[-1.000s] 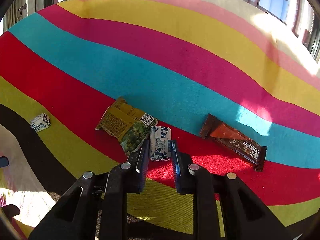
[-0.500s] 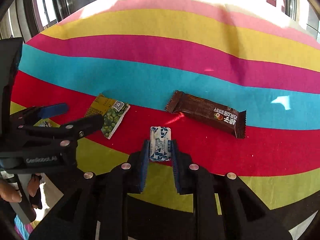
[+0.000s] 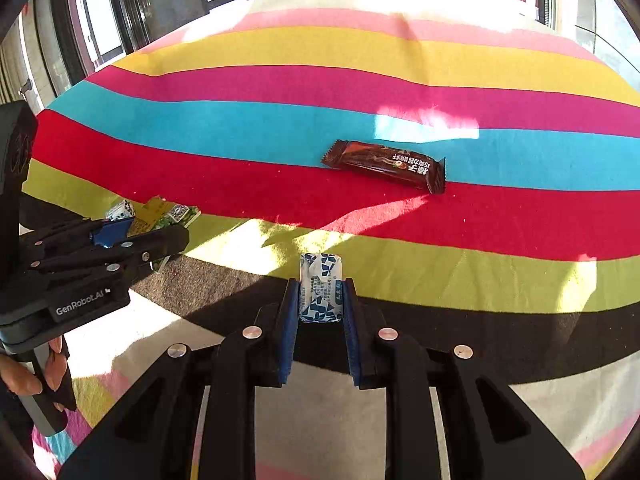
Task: Organize snacks
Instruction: 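Grasp the white-blue pack with the right tool while the left tool grasps the yellow-green bag, then carry the white-blue pack and yellow-green bag to the white box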
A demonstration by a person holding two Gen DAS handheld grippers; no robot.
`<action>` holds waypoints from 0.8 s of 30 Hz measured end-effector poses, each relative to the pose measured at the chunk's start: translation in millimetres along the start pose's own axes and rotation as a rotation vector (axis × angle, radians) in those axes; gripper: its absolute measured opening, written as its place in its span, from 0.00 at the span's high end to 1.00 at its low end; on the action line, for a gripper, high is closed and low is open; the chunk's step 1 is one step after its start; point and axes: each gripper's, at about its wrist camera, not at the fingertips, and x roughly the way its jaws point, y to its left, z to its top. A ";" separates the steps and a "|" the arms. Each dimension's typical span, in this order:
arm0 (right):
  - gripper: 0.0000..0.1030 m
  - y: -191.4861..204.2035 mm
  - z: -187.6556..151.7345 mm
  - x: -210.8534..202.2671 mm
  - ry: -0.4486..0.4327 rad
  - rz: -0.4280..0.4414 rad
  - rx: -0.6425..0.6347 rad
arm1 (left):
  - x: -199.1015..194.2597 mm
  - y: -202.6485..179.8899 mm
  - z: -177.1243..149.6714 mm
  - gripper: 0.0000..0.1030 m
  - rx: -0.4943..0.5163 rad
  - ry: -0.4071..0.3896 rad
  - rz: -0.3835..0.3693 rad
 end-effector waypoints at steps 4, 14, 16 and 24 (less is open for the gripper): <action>0.80 6.6 -30.6 -24.9 -0.010 0.027 0.016 | -51.2 -1.8 -53.6 0.61 -0.027 -0.043 -0.036; 0.80 60.3 -127.0 -106.7 -0.064 0.028 0.028 | -129.1 -1.2 -175.3 0.60 -0.146 -0.066 -0.158; 0.80 63.5 -140.3 -119.0 -0.076 0.030 0.037 | -137.5 -7.3 -185.1 0.60 -0.133 -0.092 -0.142; 0.80 64.4 -153.7 -133.8 -0.142 -0.041 0.052 | -141.1 -2.5 -185.6 0.60 -0.145 -0.144 -0.158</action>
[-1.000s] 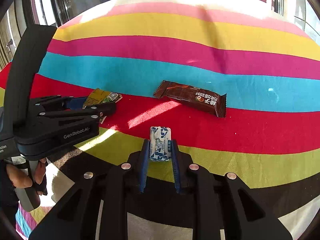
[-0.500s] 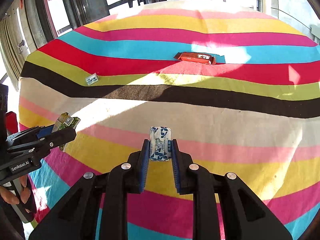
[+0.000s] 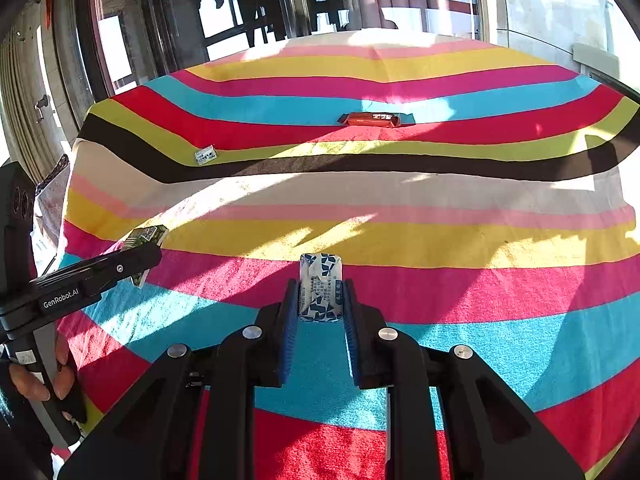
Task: Organize snacks
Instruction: 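Carry the white-blue pack and yellow-green bag to the white box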
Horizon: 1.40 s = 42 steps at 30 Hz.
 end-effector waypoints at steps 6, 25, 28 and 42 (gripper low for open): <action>0.80 8.4 -3.3 -0.3 -0.004 -0.019 -0.047 | 3.3 -0.5 2.9 0.60 -0.011 -0.003 0.004; 0.80 -26.7 -55.6 -118.0 -0.090 -0.092 -0.001 | -63.1 -33.4 -8.9 0.60 0.077 -0.114 -0.092; 0.80 -41.4 -78.8 -141.7 -0.101 -0.118 0.021 | -60.8 -49.5 -13.2 0.60 0.096 -0.100 -0.121; 0.80 -126.8 -201.5 -224.4 -0.103 -0.325 0.239 | -42.3 -202.8 -85.9 0.60 0.304 0.116 -0.461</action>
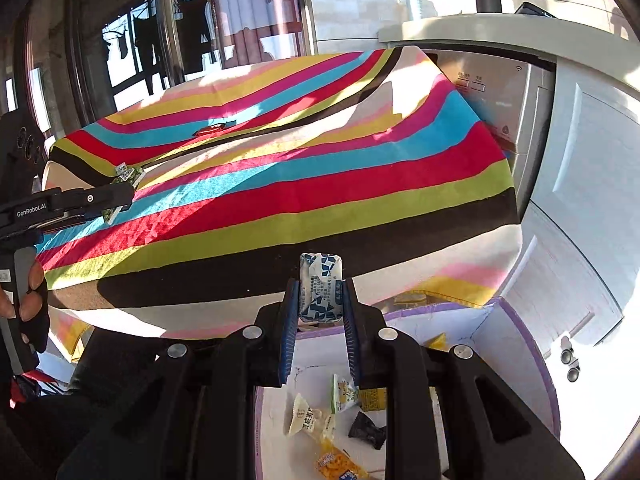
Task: Organize snacks
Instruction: 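Carry the white-blue pack and yellow-green bag to the white box, then open both tools over the box to drop both snacks, then move both open tools back over the last snacks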
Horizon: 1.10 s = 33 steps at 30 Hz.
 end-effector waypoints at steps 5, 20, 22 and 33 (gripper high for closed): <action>0.80 -45.7 -40.2 -8.7 0.050 -0.094 0.092 | 35.5 -50.9 -12.6 0.60 0.096 0.093 -0.116; 0.76 -97.4 -88.9 -1.6 0.155 -0.167 0.201 | 130.1 -167.3 -74.8 0.59 0.404 0.366 -0.232; 0.58 -95.6 -88.4 0.6 0.149 -0.153 0.217 | 138.1 -171.7 -83.1 0.49 0.426 0.401 -0.226; 0.27 -97.0 -82.8 2.9 0.104 -0.134 0.276 | 120.0 -127.5 -67.9 0.05 0.341 0.326 -0.102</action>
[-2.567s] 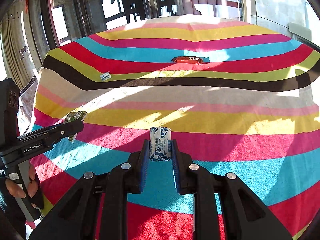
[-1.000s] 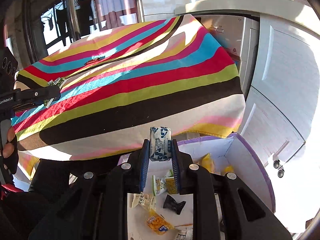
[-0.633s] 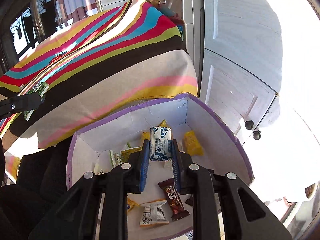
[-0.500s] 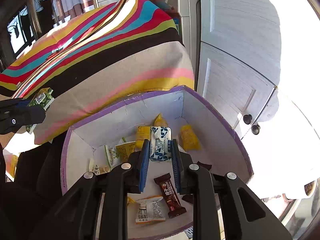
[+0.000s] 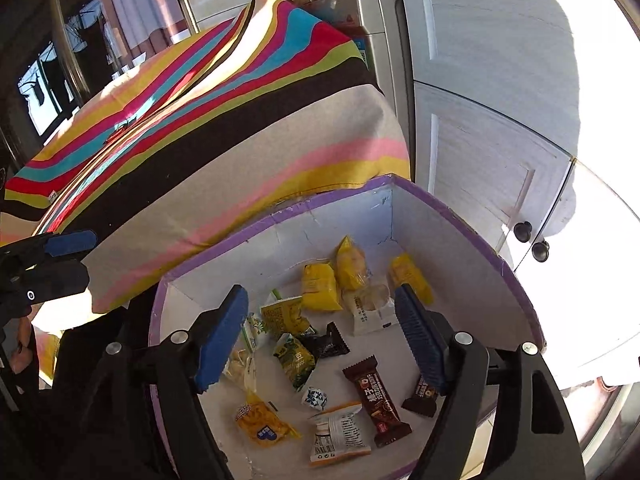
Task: Organize snacks
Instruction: 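Move both open tools back over the last snacks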
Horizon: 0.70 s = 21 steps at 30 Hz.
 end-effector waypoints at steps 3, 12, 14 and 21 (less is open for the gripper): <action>0.25 9.3 0.6 3.3 0.013 0.005 -0.016 | -21.5 25.6 -1.6 0.03 -0.070 -0.046 0.028; 0.19 78.7 13.0 13.6 0.049 0.077 -0.174 | -123.3 107.6 -12.2 0.03 -0.244 -0.224 0.154; 0.18 100.4 20.5 13.8 0.039 0.101 -0.225 | -150.2 130.0 -16.3 0.03 -0.263 -0.285 0.231; 0.15 187.7 59.9 15.5 -0.031 0.157 -0.463 | -193.6 255.6 -36.6 0.02 -0.437 -0.300 0.473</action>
